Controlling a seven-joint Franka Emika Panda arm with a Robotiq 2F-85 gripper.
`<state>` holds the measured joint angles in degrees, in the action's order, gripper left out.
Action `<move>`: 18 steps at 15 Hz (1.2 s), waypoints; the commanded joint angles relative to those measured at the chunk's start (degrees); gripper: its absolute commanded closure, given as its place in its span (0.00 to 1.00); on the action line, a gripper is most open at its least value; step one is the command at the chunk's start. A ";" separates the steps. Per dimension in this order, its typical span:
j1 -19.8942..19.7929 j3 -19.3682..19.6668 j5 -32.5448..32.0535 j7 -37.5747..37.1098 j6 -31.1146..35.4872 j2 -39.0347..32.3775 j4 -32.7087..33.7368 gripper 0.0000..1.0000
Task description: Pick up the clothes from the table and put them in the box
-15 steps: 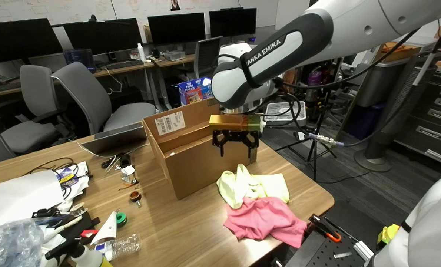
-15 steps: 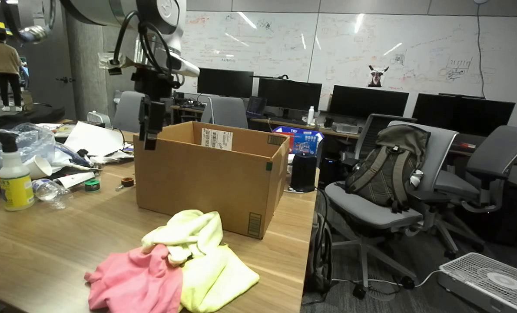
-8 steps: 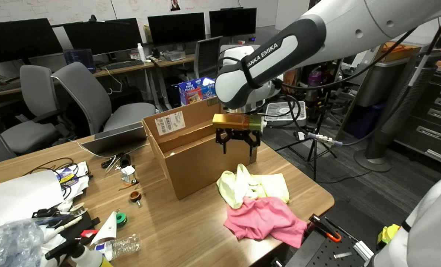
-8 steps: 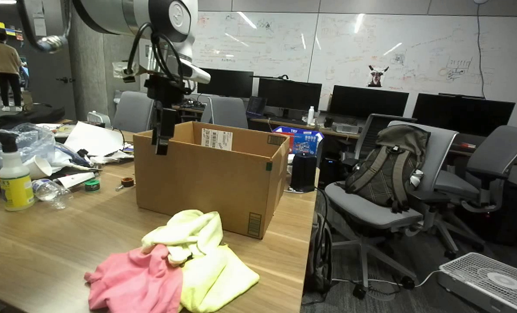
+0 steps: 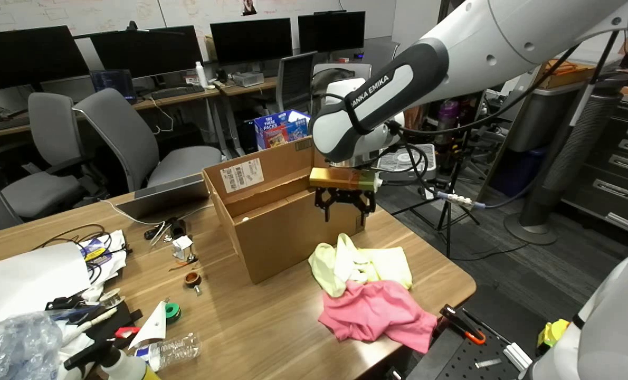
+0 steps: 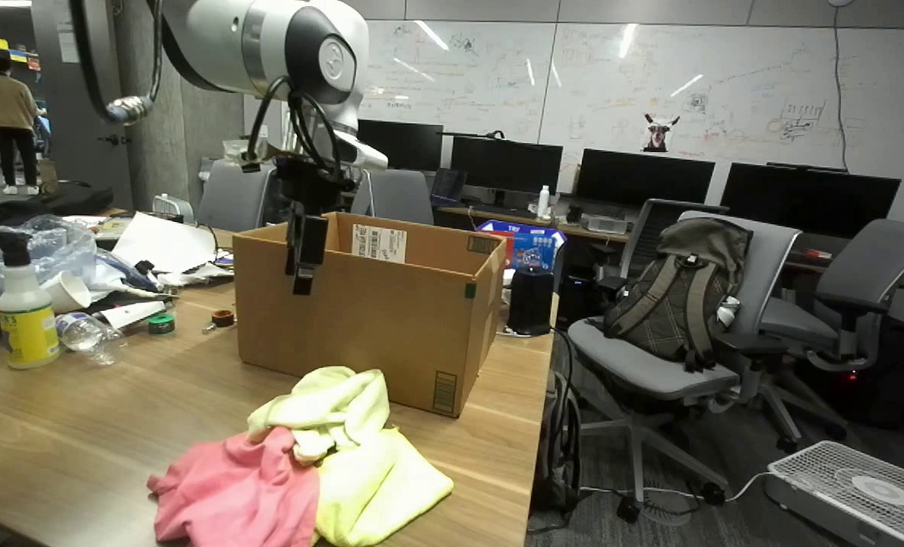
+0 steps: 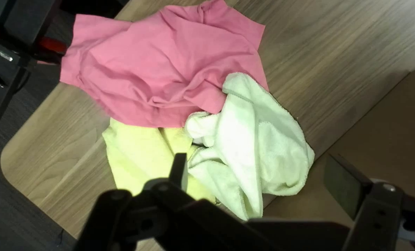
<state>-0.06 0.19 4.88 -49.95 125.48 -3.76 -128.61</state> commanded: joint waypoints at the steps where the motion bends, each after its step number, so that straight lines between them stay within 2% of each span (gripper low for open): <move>1: 0.37 0.32 -1.06 1.12 2.46 -2.99 1.03 0.00; 5: 1.08 0.03 0.10 3.35 6.30 -7.10 2.64 0.00; 10: 2.39 0.12 0.70 4.34 11.26 -13.11 8.01 0.00; 18: 2.02 2.66 0.80 3.57 11.97 -18.21 13.77 0.00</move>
<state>1.98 1.18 5.17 -46.87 137.35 -20.22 -117.45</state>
